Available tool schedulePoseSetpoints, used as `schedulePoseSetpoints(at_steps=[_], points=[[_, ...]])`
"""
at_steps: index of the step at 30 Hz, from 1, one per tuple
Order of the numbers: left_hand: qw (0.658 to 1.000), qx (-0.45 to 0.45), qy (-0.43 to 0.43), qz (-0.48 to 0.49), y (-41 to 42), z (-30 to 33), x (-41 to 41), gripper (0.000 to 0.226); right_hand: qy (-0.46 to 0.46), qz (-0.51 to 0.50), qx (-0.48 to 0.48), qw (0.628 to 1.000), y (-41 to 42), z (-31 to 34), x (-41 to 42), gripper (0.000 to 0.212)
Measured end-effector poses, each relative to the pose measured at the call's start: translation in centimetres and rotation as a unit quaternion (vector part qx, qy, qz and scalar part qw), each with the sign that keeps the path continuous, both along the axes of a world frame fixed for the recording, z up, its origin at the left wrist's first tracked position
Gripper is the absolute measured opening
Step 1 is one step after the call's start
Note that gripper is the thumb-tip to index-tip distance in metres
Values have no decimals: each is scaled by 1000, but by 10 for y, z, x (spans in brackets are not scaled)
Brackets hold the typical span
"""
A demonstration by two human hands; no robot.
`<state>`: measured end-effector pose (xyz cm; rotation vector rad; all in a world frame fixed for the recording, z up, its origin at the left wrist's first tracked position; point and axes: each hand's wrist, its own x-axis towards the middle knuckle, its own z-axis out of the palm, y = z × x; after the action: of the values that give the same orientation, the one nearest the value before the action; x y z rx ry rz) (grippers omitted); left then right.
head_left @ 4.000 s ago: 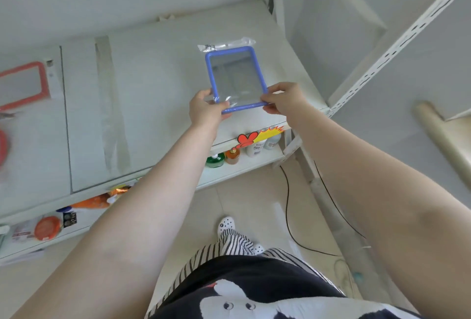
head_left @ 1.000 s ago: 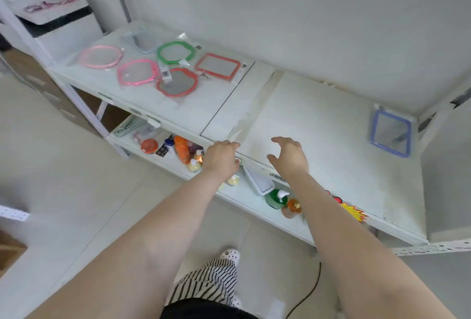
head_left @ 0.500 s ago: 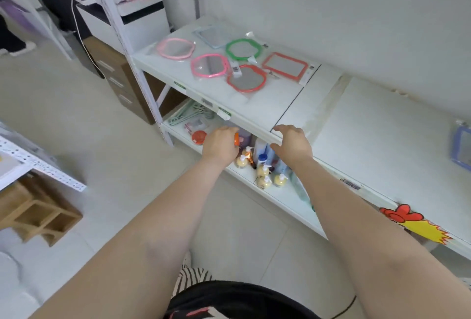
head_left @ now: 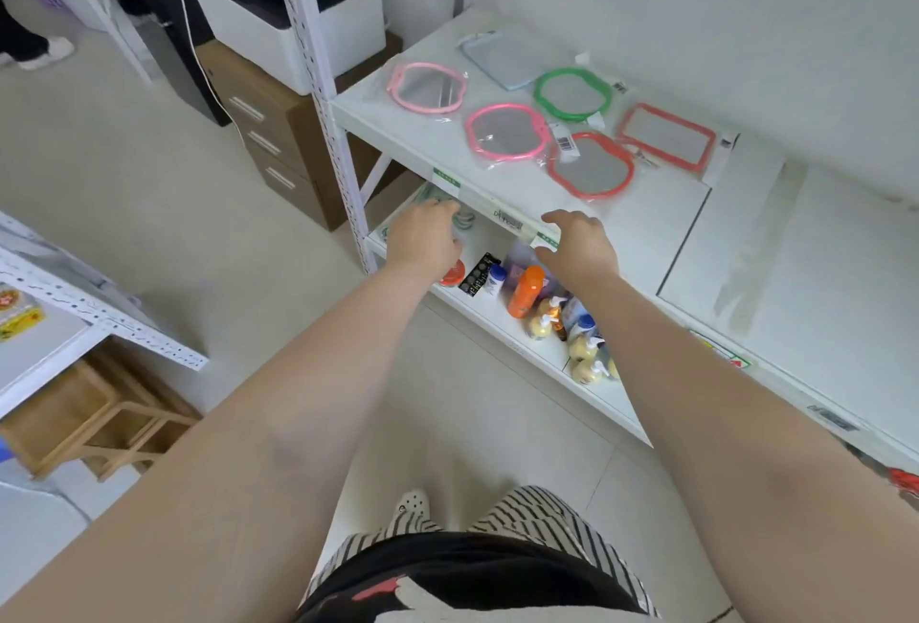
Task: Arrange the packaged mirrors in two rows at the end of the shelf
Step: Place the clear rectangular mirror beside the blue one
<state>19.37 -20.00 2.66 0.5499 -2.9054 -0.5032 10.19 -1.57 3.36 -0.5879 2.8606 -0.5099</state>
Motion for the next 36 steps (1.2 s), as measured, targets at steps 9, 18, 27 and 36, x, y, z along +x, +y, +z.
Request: schedulePoseSetpoints(at_steps=[9,18,27,36], points=[[1000,12,-17,-4,-58,-10,-81,50,21,26,21,999,-71,-1,-91,51],[1000,3,-26,-1,-111,5,-183,52,21,36,18,999,-135,11,-205,53],[997,8,-58,-53,-153,-3,-282,50,10,-19,41,999,-171,0,-288,53],[987,122,-80,-67,-173,-17,-368,40,3,-93,35,995,-206,-4,-362,49]])
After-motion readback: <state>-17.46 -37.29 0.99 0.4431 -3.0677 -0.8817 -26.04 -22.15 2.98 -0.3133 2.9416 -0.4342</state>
